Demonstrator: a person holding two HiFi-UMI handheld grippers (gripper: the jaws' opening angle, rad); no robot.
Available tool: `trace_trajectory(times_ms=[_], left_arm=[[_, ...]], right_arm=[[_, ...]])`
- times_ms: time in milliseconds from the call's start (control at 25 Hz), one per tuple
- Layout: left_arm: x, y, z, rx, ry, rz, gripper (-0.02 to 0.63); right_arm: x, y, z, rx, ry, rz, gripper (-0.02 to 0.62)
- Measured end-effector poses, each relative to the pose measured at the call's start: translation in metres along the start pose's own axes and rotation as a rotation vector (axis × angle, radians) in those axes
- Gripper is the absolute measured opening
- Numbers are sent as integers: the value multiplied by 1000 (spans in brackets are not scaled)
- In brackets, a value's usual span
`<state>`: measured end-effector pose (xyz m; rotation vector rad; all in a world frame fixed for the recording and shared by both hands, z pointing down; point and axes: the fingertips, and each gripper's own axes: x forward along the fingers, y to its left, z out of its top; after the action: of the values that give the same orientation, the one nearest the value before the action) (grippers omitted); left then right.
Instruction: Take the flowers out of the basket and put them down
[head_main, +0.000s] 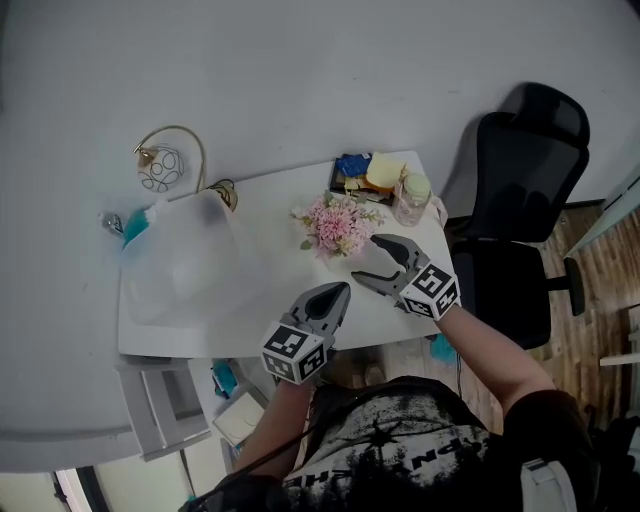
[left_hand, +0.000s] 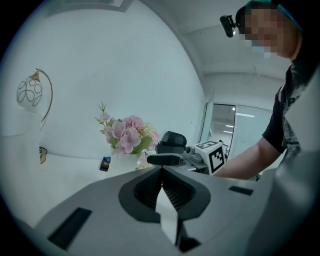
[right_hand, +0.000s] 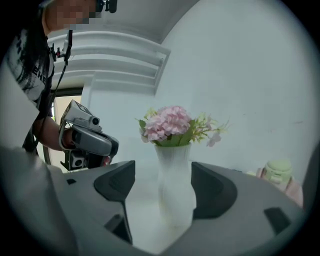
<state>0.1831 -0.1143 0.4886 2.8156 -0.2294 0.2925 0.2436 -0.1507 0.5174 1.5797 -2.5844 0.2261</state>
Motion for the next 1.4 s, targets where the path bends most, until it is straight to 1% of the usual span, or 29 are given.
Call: trace_trajectory(times_ms=[240,360,400,440,480,600,680,760,960,1160,1400], left_arm=[[-5,-4,7,30,-12,2,17],[-9,-4,8,44,-16,12,17],[-10,-4,8,47,-14,15,17],[-11,-3,7,48,-13,18,17],[-12,-3,7,49,-13,19,17],[-14,-6,7,57,-14,20,17],[-14,-5,6,60,-14,20,17],[-13,-5,5,59,-14,21,17],[-10,-4,5,60,-16,14,17],[-7,-2,5,36,-8,14,17],[-5,-2,6,52,1,18,17]], right_arm=[[-26,27,20,9,-17,30,348],[-36,35,27,4,-21,24,334],[-39,35,29,5,-25,15,305],[-42,36,32,6,-30,4,234],[-45,36,34,6,-34,-6,185],[-53,38,38,15,-34,-16,85],[-55,39,34,40,-19,-2,36],[-56,40,30,51,-4,8,20],[-59,38,26,28,13,-8,17],[-60,33,27,18,17,-19,17],[-59,32,26,51,21,-16,17]])
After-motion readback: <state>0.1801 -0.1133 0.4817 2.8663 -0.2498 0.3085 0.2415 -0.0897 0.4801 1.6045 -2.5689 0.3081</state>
